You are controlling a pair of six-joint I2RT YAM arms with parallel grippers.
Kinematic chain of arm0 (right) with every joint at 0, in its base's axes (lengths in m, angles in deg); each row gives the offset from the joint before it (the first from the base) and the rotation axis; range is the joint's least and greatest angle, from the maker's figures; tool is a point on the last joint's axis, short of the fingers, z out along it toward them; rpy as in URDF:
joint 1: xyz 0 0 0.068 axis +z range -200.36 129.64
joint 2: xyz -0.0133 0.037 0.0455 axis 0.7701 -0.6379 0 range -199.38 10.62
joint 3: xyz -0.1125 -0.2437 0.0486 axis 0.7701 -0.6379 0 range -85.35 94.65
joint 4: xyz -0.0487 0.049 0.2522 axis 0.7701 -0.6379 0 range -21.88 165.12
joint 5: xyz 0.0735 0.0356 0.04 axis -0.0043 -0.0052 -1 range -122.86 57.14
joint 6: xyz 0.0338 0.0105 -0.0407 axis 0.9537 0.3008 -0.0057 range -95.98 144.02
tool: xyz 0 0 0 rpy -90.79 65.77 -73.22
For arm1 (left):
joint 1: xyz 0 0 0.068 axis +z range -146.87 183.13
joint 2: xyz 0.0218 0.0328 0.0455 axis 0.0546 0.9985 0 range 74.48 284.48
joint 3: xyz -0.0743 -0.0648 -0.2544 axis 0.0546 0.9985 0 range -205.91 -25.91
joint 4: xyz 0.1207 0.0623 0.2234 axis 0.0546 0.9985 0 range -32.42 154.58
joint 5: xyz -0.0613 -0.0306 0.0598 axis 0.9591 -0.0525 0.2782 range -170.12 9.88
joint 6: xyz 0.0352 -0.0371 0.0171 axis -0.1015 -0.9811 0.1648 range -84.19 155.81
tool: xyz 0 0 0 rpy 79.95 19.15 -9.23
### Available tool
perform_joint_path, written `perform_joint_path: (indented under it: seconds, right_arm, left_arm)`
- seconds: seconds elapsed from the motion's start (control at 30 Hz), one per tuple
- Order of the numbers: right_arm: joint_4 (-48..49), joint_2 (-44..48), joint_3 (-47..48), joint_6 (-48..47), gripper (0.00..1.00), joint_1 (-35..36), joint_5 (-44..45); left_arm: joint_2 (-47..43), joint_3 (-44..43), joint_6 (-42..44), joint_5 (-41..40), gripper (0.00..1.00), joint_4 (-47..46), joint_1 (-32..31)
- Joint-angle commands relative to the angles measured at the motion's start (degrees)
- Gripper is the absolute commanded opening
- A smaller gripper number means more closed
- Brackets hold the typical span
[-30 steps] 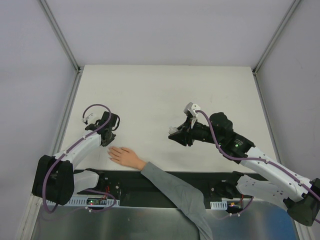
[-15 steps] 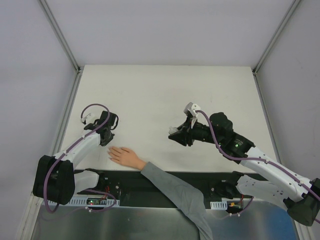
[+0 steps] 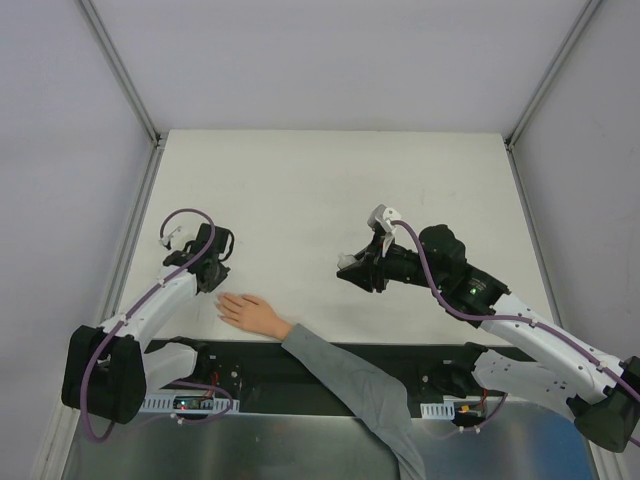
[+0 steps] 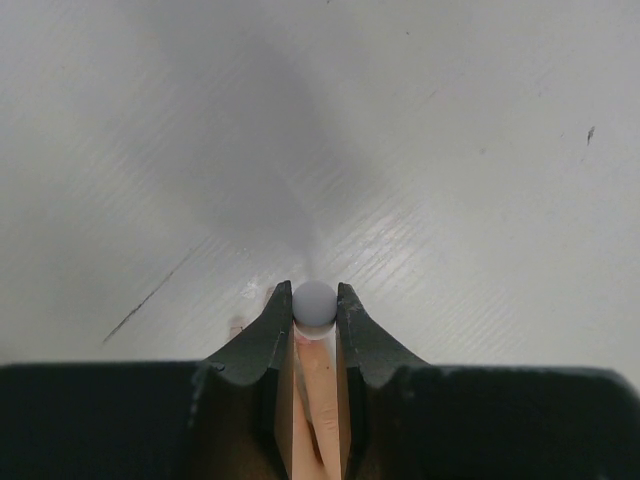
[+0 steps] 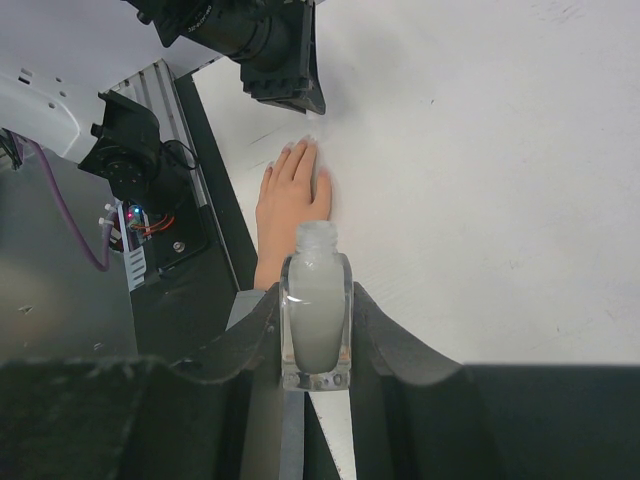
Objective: Paint the nails
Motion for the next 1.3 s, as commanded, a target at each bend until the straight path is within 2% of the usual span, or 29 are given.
perform_joint_path:
  seconds: [0.0, 1.27]
  right_arm:
    - [2.4, 1.3, 0.3, -0.2, 0.0, 0.0, 0.1]
    - [2.1, 1.5, 0.1, -0.5, 0.0, 0.1, 0.6]
  left_arm:
    - [0.6, 0.5, -0.2, 0.1, 0.0, 1.0, 0.3]
    - [6.8, -3.6, -1.7, -3.7, 0.0, 3.7, 0.7]
